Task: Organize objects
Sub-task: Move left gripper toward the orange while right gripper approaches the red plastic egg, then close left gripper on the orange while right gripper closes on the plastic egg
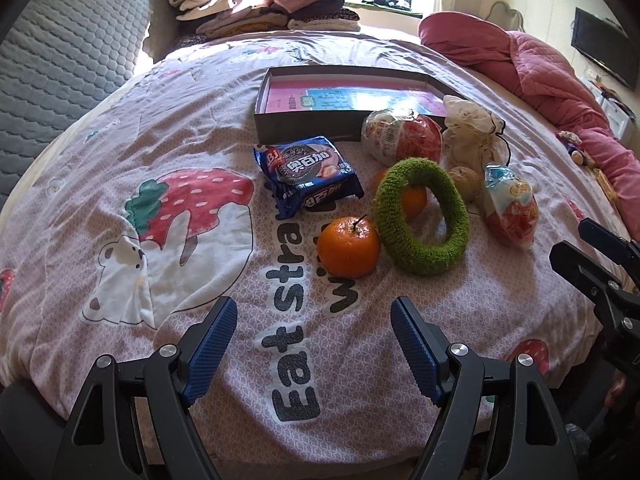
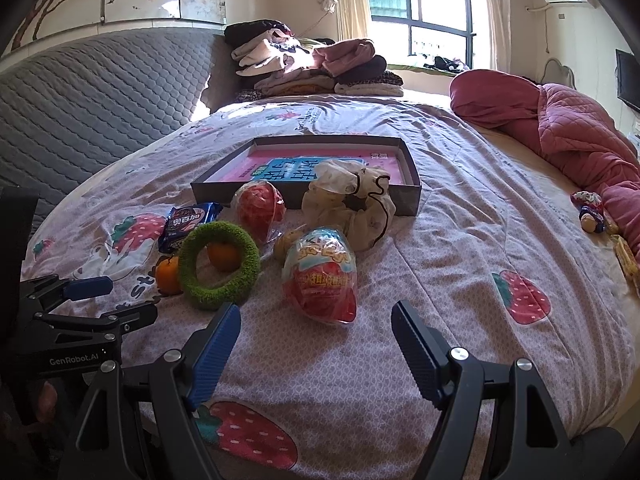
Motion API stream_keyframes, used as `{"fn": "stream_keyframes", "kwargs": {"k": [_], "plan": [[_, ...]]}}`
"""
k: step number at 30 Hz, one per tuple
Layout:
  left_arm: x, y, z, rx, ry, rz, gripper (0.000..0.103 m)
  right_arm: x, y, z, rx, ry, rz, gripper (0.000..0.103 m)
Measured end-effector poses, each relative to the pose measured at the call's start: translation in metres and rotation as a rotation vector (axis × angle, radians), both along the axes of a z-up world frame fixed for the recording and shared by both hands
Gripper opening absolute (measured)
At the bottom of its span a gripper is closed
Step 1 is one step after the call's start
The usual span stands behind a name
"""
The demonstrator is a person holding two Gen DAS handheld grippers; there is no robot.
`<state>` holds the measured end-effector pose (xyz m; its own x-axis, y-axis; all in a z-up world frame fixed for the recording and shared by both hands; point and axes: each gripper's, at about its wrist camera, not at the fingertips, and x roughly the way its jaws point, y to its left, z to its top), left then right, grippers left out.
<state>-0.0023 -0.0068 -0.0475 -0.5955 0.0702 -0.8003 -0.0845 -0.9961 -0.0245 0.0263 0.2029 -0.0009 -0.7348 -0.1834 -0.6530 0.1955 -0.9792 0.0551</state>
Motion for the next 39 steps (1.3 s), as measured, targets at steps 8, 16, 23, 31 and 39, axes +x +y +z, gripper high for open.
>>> {"fn": "stream_keyframes", "kwargs": {"k": [8, 16, 23, 31, 39], "plan": [[-0.012, -0.002, -0.003, 0.022, 0.007, 0.002, 0.080, -0.007, 0.000, -0.006, 0.013, 0.000, -0.012, 0.077], [-0.024, -0.001, -0.008, 0.018, 0.005, -0.006, 0.080, -0.016, 0.004, -0.012, -0.001, -0.004, -0.021, 0.076], [-0.030, 0.002, -0.009, 0.008, 0.018, -0.014, 0.075, -0.024, 0.003, -0.018, 0.008, -0.009, -0.016, 0.074], [-0.037, 0.005, -0.011, 0.014, 0.034, -0.020, 0.074, -0.033, -0.003, -0.021, 0.019, -0.005, -0.001, 0.072], [-0.043, 0.010, -0.014, 0.030, 0.049, -0.035, 0.062, -0.043, -0.006, -0.027, 0.023, -0.005, 0.000, 0.069]]}}
